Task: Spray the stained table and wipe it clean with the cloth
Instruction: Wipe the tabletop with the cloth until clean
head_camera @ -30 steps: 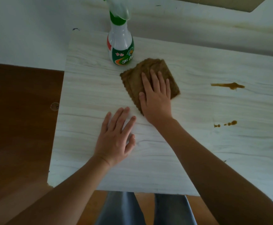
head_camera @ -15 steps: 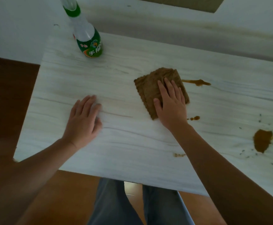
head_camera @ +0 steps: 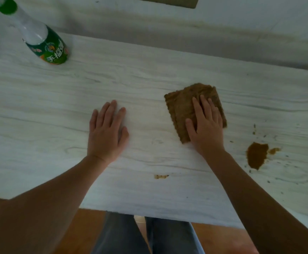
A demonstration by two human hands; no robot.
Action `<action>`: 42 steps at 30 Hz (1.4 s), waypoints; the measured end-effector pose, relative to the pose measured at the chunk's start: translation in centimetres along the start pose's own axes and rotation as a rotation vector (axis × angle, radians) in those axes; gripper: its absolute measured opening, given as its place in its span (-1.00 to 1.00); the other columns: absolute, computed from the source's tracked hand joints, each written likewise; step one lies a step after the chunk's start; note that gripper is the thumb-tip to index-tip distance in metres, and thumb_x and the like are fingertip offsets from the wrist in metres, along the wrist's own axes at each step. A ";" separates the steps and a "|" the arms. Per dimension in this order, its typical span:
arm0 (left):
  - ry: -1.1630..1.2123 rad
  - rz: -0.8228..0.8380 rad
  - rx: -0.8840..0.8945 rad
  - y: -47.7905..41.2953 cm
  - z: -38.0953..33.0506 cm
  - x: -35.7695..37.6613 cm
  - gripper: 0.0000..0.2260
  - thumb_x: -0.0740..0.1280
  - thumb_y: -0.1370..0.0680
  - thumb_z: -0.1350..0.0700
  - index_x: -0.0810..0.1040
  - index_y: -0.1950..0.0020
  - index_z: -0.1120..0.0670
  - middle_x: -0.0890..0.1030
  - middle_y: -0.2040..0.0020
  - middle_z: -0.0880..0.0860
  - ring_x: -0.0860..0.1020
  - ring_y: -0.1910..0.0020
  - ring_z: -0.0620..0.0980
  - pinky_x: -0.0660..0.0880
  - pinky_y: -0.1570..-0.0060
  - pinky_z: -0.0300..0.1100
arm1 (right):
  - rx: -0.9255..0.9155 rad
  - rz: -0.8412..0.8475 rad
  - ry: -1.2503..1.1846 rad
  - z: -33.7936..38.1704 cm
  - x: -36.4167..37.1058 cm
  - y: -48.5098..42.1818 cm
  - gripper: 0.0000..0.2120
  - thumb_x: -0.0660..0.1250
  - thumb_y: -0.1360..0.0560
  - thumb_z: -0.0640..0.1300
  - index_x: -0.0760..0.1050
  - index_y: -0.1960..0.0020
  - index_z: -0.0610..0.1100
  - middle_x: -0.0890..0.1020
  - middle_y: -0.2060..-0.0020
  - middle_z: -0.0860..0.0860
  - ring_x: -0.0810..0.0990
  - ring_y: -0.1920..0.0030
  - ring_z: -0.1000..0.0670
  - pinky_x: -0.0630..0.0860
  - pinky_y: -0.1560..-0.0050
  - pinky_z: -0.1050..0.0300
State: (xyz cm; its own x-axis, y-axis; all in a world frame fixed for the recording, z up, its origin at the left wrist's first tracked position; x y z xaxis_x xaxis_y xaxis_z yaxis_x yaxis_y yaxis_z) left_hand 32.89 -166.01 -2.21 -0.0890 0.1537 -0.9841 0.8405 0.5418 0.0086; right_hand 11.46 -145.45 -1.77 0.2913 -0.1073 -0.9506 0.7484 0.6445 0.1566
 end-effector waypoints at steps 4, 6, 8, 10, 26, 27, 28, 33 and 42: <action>0.003 -0.026 -0.006 -0.2 0.0 0.0 -0.48 0.18 -0.60 -0.02 0.38 -0.55 0.11 0.29 -0.62 0.19 0.24 -0.61 0.21 0.12 -0.58 0.23 | 0.036 -0.032 0.004 0.3 -0.2 -4.4 -0.37 0.06 -0.63 0.11 0.06 -0.65 -0.03 0.09 -0.64 -0.05 -0.01 -0.63 -0.11 -0.08 -0.61 -0.09; 0.011 -0.045 -0.003 -0.2 0.1 0.0 -0.49 0.18 -0.59 -0.01 0.39 -0.54 0.11 0.31 -0.61 0.20 0.25 -0.60 0.22 0.14 -0.57 0.24 | 0.063 -0.047 -0.010 0.7 -0.6 -7.7 -0.38 0.07 -0.65 0.10 0.05 -0.65 -0.04 0.08 -0.64 -0.07 -0.02 -0.63 -0.13 -0.10 -0.61 -0.10; 0.013 -0.060 -0.004 -0.2 0.2 -0.1 -0.48 0.18 -0.59 -0.01 0.41 -0.53 0.13 0.32 -0.60 0.20 0.26 -0.59 0.22 0.15 -0.57 0.24 | 0.091 -0.066 -0.013 1.7 -0.8 -11.3 -0.39 0.07 -0.66 0.08 0.04 -0.65 -0.05 0.07 -0.64 -0.09 -0.03 -0.64 -0.14 -0.12 -0.61 -0.10; 0.014 -0.067 -0.007 -0.1 0.1 -0.1 -0.47 0.19 -0.58 -0.01 0.41 -0.53 0.13 0.32 -0.60 0.20 0.26 -0.60 0.22 0.14 -0.57 0.24 | 0.121 -0.079 -0.008 3.1 -0.7 -14.0 -0.39 0.05 -0.66 0.08 0.03 -0.66 -0.06 0.05 -0.64 -0.09 -0.04 -0.64 -0.15 -0.14 -0.61 -0.11; 0.019 -0.053 -0.006 -0.1 0.0 0.0 -0.47 0.15 -0.60 -0.04 0.40 -0.54 0.13 0.29 -0.61 0.20 0.25 -0.60 0.23 0.11 -0.58 0.23 | 0.047 -0.017 0.024 -0.4 -0.5 -2.7 -0.36 0.07 -0.63 0.15 0.05 -0.65 -0.01 0.07 -0.65 -0.02 -0.03 -0.64 -0.08 -0.11 -0.61 -0.04; 0.021 -0.055 -0.006 -0.1 0.0 0.0 -0.47 0.16 -0.60 -0.03 0.40 -0.53 0.14 0.30 -0.61 0.20 0.25 -0.60 0.23 0.12 -0.58 0.23 | 0.057 -0.028 0.034 -1.4 -0.9 -3.5 -0.35 0.06 -0.62 0.16 0.06 -0.65 -0.02 0.09 -0.64 -0.03 -0.01 -0.64 -0.09 -0.09 -0.61 -0.06; 0.025 -0.057 -0.008 -0.1 0.0 -0.1 -0.47 0.17 -0.59 -0.03 0.41 -0.53 0.14 0.30 -0.61 0.20 0.25 -0.60 0.23 0.12 -0.58 0.23 | 0.069 -0.039 0.043 -2.2 -1.2 -4.6 -0.35 0.05 -0.62 0.16 0.06 -0.65 -0.03 0.10 -0.64 -0.04 0.00 -0.63 -0.11 -0.07 -0.61 -0.09; 0.029 -0.055 -0.018 -0.1 -0.1 -0.2 -0.47 0.18 -0.57 0.00 0.41 -0.53 0.14 0.31 -0.60 0.20 0.25 -0.60 0.23 0.12 -0.57 0.25 | 0.218 -0.065 0.040 -2.5 -2.0 -11.8 -0.35 0.02 -0.64 0.14 0.01 -0.66 -0.04 0.03 -0.65 -0.08 -0.06 -0.64 -0.15 -0.14 -0.61 -0.13; 0.026 -0.026 -0.018 -0.1 -0.1 -0.3 -0.47 0.14 -0.60 -0.04 0.41 -0.54 0.13 0.30 -0.61 0.20 0.23 -0.60 0.23 0.11 -0.58 0.24 | -0.016 -0.050 -0.013 5.8 1.2 -6.6 -0.37 0.07 -0.60 0.11 0.14 -0.64 -0.03 0.13 -0.63 -0.10 0.02 -0.63 -0.18 -0.09 -0.61 -0.15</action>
State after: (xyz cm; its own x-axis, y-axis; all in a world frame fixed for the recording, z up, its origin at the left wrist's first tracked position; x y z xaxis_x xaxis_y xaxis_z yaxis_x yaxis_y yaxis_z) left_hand 32.79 -166.03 -1.87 -0.1249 0.1607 -0.9791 0.8277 0.5610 -0.0135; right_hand 10.31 -154.22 -2.38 0.2614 -0.1498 -0.9535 0.7524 0.6504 0.1041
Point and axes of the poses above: each hand's wrist, its own y-axis away from the middle knuckle, its own x-axis out of the palm, z = x × y, the point moved 4 cm from there along -y, towards the middle knuckle
